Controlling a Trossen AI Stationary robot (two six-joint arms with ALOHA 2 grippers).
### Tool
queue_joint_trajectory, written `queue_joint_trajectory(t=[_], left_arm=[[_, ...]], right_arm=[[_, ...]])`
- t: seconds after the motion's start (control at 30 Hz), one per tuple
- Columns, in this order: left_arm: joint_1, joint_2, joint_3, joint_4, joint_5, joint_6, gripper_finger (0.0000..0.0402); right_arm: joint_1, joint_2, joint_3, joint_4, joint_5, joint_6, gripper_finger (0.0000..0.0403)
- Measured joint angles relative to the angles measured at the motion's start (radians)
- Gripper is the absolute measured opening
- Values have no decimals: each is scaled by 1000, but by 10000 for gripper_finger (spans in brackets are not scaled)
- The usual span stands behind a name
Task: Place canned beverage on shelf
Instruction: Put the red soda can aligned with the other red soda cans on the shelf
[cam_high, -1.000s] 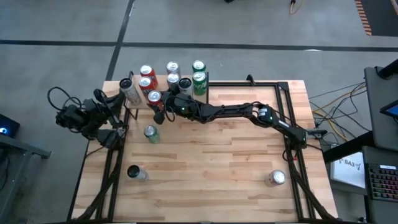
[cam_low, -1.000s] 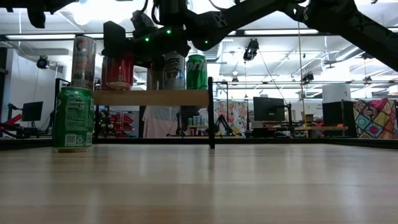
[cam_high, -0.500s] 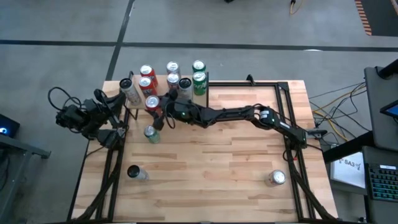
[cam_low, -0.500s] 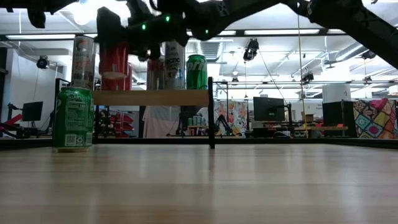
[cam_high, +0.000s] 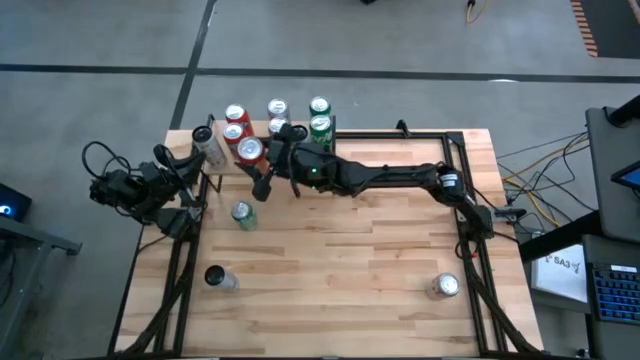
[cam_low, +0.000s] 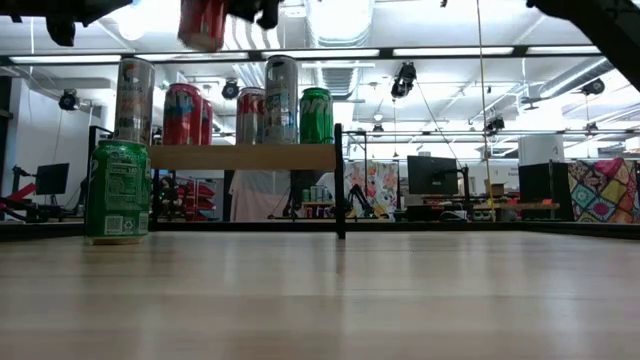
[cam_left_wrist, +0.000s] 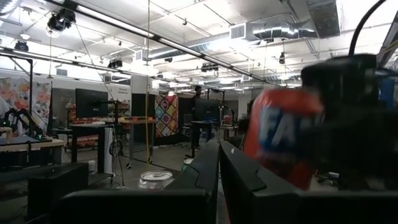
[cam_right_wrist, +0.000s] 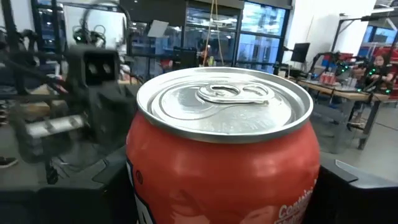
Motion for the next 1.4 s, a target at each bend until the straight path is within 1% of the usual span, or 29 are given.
queue_joint_trajectory(t=[0.2, 0.63, 0.9, 1.2, 1.27, 1.4], left_arm=[[0, 0, 2, -1, 0, 0, 0], [0, 0, 2, -17, 0, 17, 0], [0, 0, 2, -16, 0, 19, 0], [0, -1, 2, -9, 0, 20, 0], [0, -1, 2, -9, 0, 20, 0], [0, -2, 2, -9, -1, 20, 0]], right_arm=[[2, -42, 1, -6, 1, -3, 293], [6, -43, 6, 11, -1, 32, 293], [6, 54, 4, 78, -7, 42, 293], [1, 159, 78, 94, 6, 0, 293], [1, 183, 84, 88, 21, -3, 293], [2, 220, 95, 84, 101, -12, 293]])
